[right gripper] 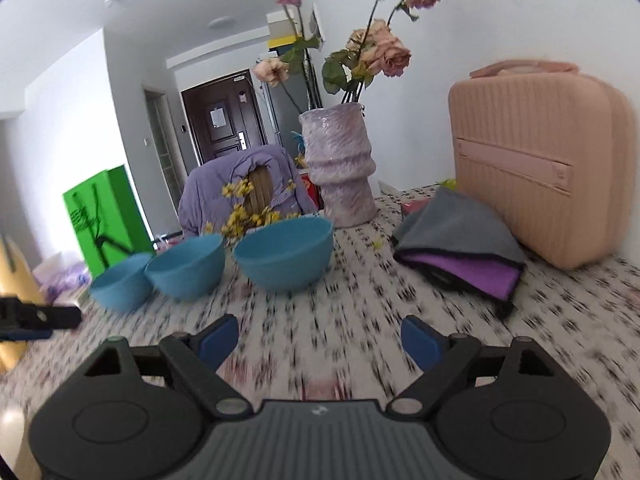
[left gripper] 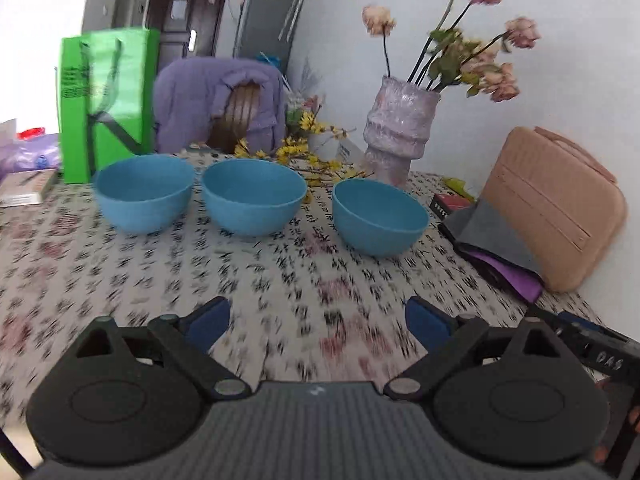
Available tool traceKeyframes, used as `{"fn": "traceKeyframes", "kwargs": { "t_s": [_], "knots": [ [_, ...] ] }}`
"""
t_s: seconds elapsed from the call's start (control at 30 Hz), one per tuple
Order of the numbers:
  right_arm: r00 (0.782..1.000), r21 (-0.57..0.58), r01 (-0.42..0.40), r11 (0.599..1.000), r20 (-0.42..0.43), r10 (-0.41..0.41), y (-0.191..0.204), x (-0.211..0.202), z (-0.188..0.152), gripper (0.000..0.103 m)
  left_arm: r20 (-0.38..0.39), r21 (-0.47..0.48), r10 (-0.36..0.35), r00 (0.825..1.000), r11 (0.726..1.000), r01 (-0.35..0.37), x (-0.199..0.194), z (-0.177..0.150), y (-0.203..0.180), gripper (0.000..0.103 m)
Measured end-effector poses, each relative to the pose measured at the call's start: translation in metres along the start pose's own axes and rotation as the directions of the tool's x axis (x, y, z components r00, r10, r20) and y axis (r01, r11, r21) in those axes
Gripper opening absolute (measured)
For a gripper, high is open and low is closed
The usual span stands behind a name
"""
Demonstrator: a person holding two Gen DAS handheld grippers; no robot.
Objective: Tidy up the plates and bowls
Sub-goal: 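Move both grippers to the blue bowl beside the vase and grasp its rim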
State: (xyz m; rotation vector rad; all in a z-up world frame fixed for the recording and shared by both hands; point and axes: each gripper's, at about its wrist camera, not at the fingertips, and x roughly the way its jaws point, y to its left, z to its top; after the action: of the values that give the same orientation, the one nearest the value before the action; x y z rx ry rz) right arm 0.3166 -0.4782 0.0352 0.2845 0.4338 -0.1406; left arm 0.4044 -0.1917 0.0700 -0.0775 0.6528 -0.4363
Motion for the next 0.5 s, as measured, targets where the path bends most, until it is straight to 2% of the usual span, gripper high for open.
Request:
{"fn": "traceKeyframes", "kwargs": {
  "t_s": [0.13,0.23,0.33,0.37,0.43,0.5],
  "knots": [
    [1.0,0.044,-0.017,0.999,-0.025,0.018,-0.002,0.048,0.024,0.088,-0.064,-0.045,-0.065,0.996,0.997,0.062,0.063,0.038,0.004,0.083],
    [0.997,0.088,-0.04,0.995,-0.06,0.046,-0.004,0.088,0.042,0.085,-0.054,-0.024,-0.102,0.993,0.995,0.101,0.101,0.063,-0.003,0.079],
    [0.996,0.151,-0.024,0.988,-0.086,0.037,-0.008,0.132,0.059,0.081,-0.054,-0.026,-0.105,0.993,0.994,0.104,0.142,0.083,-0.007,0.071],
    [0.995,0.165,-0.019,0.986,-0.094,0.035,-0.009,0.144,0.063,0.077,-0.056,-0.034,-0.102,0.993,0.994,0.1,0.153,0.087,-0.008,0.063],
    [0.993,0.204,-0.028,0.979,-0.107,0.051,-0.012,0.171,0.071,0.068,-0.077,-0.072,-0.094,0.993,0.994,0.088,0.177,0.094,-0.008,0.059],
    [0.991,0.235,-0.025,0.972,-0.121,0.054,-0.016,0.194,0.074,0.06,-0.104,-0.095,-0.098,0.99,0.992,0.088,0.196,0.097,-0.009,0.048]
  ]
}}
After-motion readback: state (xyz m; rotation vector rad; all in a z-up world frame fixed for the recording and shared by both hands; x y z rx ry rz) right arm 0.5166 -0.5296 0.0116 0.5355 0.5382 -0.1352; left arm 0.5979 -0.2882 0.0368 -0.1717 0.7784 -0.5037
